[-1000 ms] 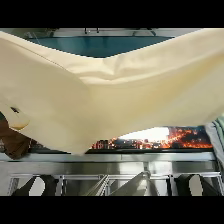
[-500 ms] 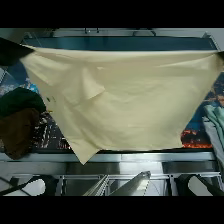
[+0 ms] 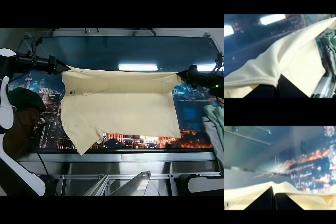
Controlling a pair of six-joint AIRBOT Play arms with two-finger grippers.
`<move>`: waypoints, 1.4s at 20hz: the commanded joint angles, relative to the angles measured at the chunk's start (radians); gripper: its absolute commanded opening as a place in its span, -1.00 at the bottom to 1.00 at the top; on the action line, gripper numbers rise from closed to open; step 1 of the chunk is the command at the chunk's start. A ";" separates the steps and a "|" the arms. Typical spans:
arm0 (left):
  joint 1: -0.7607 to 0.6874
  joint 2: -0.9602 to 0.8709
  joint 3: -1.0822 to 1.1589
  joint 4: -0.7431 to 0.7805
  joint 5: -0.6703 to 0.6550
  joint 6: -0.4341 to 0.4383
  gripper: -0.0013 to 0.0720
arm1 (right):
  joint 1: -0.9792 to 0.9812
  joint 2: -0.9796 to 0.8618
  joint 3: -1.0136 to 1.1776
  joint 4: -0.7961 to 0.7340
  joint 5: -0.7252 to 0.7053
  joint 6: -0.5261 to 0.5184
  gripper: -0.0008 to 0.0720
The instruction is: Fold the shirts.
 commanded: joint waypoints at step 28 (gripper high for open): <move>0.174 0.311 -0.584 0.275 -0.204 -0.176 -0.07 | -0.183 0.013 -0.262 -0.703 0.408 0.168 0.33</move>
